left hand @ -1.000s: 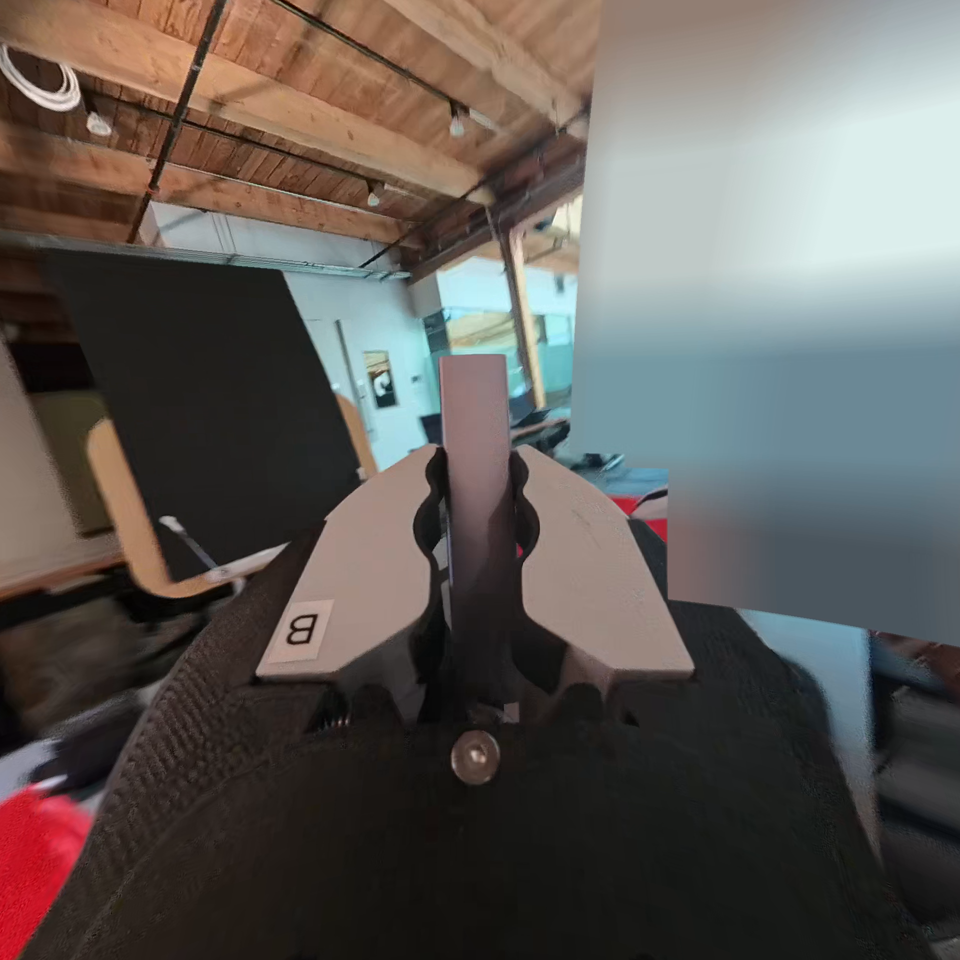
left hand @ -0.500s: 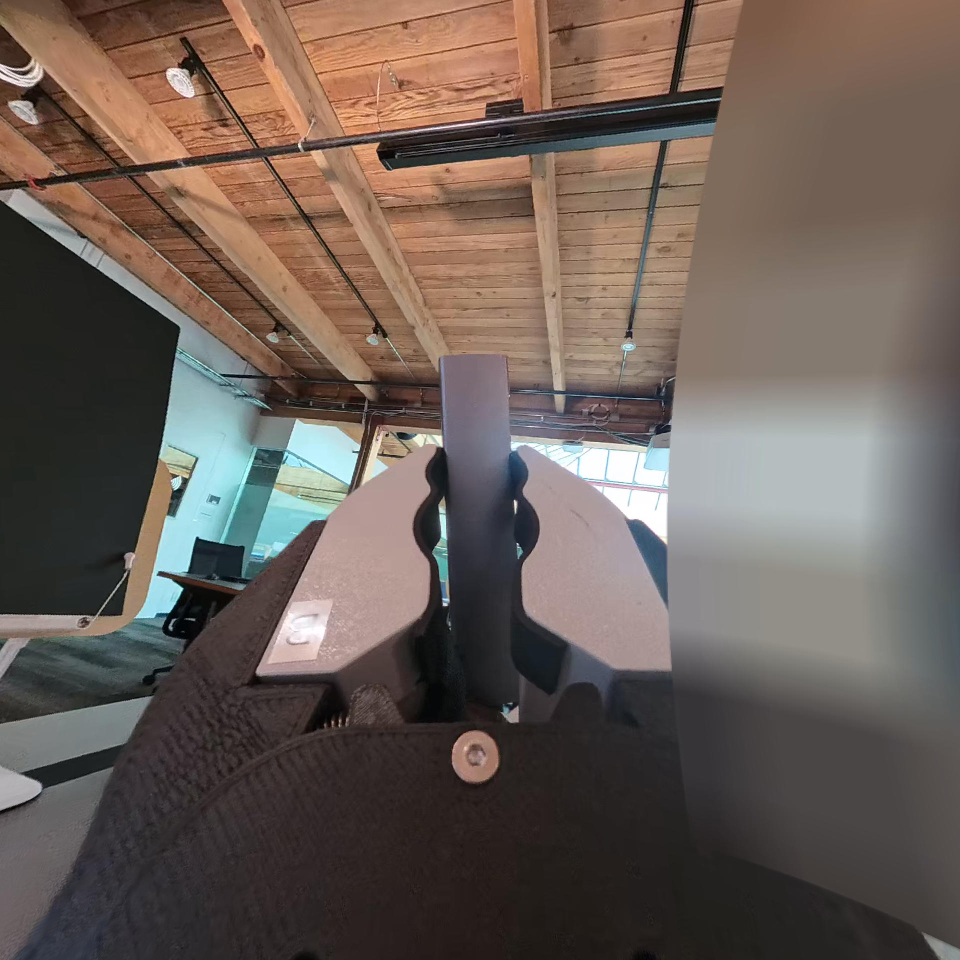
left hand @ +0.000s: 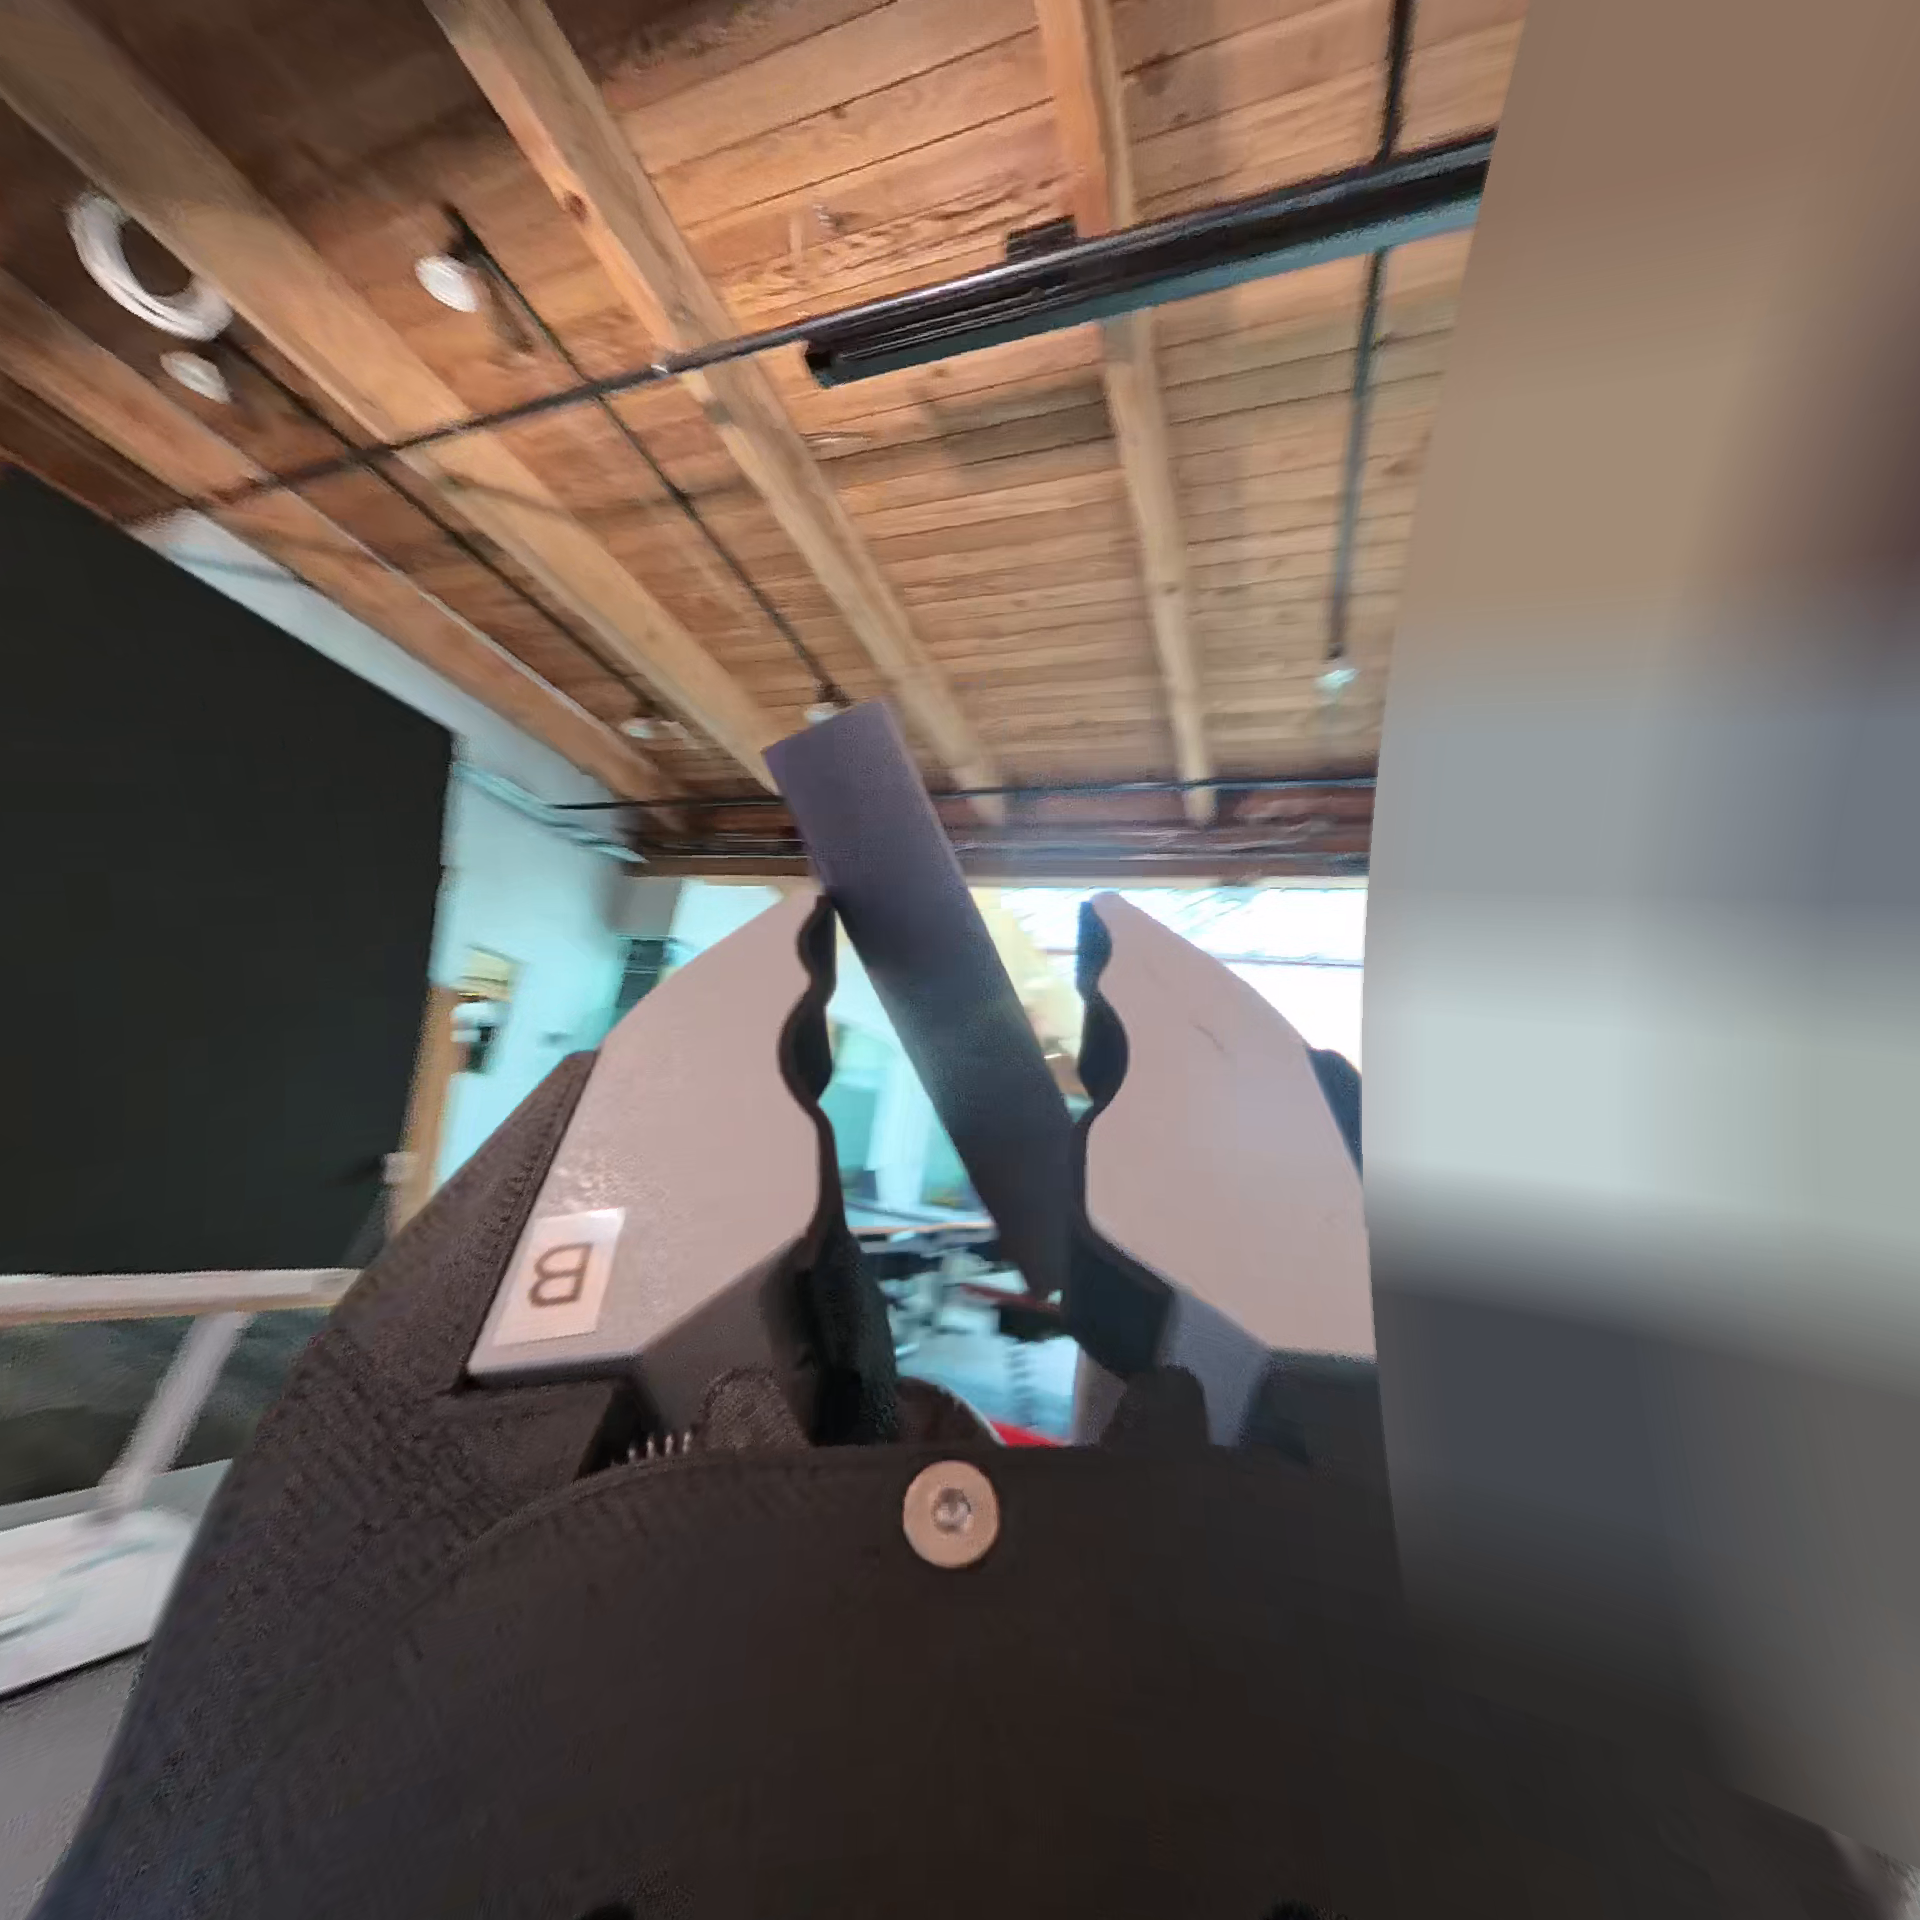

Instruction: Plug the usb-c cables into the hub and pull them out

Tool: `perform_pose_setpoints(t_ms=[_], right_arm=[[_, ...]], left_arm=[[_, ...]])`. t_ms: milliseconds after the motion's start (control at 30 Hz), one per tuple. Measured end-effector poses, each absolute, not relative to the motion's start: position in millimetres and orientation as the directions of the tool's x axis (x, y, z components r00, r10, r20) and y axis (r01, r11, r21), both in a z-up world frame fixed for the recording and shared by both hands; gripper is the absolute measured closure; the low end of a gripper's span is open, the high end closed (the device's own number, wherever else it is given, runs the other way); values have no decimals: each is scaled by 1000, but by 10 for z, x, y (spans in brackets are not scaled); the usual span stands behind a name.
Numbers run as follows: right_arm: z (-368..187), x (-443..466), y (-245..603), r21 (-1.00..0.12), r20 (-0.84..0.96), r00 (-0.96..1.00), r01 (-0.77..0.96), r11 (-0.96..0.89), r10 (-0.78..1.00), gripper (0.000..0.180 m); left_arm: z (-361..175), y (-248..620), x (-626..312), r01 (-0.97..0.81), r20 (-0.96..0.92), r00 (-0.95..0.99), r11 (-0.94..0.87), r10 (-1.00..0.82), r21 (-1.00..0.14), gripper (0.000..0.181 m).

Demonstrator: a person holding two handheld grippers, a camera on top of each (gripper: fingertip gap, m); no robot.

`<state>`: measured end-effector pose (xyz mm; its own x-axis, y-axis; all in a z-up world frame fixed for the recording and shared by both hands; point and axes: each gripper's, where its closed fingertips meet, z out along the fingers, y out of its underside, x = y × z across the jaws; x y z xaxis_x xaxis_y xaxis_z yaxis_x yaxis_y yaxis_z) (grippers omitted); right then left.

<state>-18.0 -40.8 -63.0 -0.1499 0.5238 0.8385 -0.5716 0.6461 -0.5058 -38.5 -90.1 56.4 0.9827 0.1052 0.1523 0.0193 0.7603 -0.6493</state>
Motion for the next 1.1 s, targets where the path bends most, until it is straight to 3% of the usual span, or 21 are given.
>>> perform_pose_setpoints(t_ms=[33,200,400,600,867,1100], right_arm=[[-560,-168,-337,-521,821,-135,-577,629,555,177],[-292,-148,111,-556,749,-27,-569,606,662,178],[-75,-160,963,-672,616,88,-460,580,783,178],[55,-98,2031,-758,530,293,-259,599,796,178],[-206,-816,3302,-861,487,312,18,508,816,176],[-294,-1361,3716,-898,344,332,-158,412,878,176]], left_arm=[[553,-934,-428,-43,140,973,739,184,-672,133],[577,-1194,-501,-229,100,911,691,400,-685,133],[620,-1418,-492,-253,119,899,721,422,-646,140],[618,-1466,-512,-259,128,893,725,431,-638,144],[633,-1429,-469,-272,104,893,709,438,-651,145],[611,-1519,-530,-282,120,880,708,460,-647,147]])
